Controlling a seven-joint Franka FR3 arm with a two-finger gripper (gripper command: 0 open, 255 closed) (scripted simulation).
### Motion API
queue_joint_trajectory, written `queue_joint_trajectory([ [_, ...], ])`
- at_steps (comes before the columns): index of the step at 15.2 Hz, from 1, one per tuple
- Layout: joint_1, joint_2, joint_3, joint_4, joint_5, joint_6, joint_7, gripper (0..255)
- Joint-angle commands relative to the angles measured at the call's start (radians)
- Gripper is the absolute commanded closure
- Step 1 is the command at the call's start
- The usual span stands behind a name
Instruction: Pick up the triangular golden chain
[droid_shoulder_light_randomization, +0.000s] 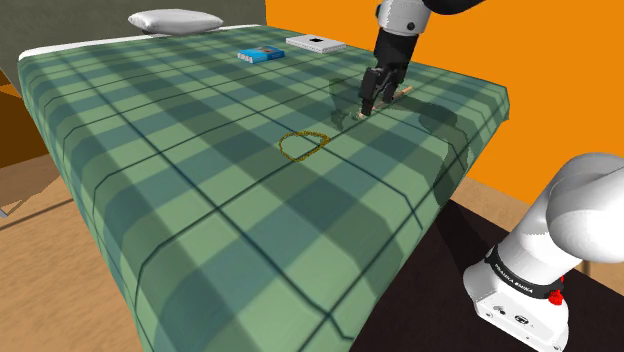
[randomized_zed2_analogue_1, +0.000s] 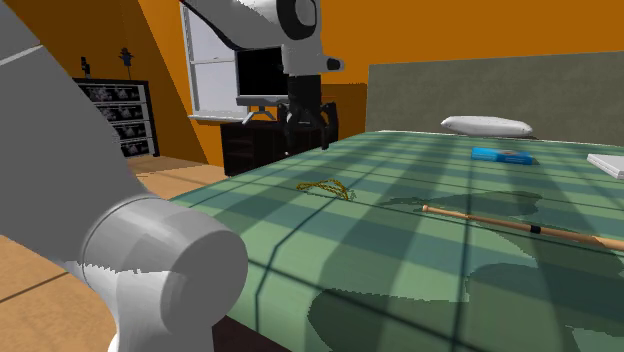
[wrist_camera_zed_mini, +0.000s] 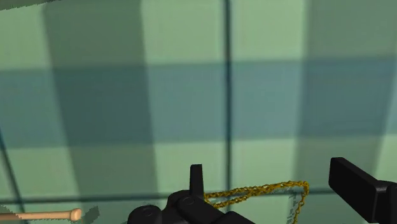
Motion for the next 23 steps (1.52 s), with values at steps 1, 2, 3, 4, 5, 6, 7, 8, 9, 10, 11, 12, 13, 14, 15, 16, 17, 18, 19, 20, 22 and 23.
queue_joint_trajectory([
  [1,0.006,0.076,0.021,0.03,-0.002,0.037,0.014,0],
  [2,0.009,0.113,0.031,0.045,-0.005,0.054,0.022,0],
  [3,0.012,0.15,0.042,0.062,-0.008,0.069,0.03,0],
  [4,0.015,0.187,0.052,0.079,-0.012,0.084,0.038,0],
  [5,0.018,0.224,0.062,0.098,-0.017,0.097,0.047,0],
  [6,0.021,0.262,0.071,0.118,-0.023,0.11,0.056,0],
  [7,0.025,0.3,0.08,0.139,-0.03,0.121,0.065,0],
  [8,0.028,0.338,0.089,0.16,-0.037,0.132,0.075,0],
  [9,0.032,0.377,0.098,0.183,-0.046,0.141,0.085,0],
  [10,0.036,0.415,0.105,0.208,-0.055,0.15,0.095,0],
  [11,0.041,0.454,0.112,0.233,-0.066,0.157,0.105,0],
  [12,0.046,0.493,0.119,0.259,-0.076,0.163,0.116,0],
  [13,0.051,0.532,0.125,0.287,-0.088,0.168,0.126,0],
  [14,0.058,0.572,0.13,0.315,-0.099,0.172,0.136,0],
  [15,0.065,0.611,0.135,0.345,-0.111,0.175,0.146,0],
  [16,0.073,0.651,0.138,0.376,-0.123,0.176,0.155,0],
  [17,0.077,0.668,0.139,0.39,-0.129,0.176,0.16,0],
  [18,0.077,0.674,0.139,0.383,-0.131,0.189,0.161,0],
  [19,0.078,0.679,0.138,0.376,-0.133,0.201,0.163,0],
  [20,0.078,0.685,0.138,0.37,-0.135,0.213,0.165,0],
  [22,0.079,0.697,0.136,0.357,-0.14,0.237,0.169,0],
  [23,0.079,0.703,0.136,0.351,-0.143,0.249,0.171,0],
])
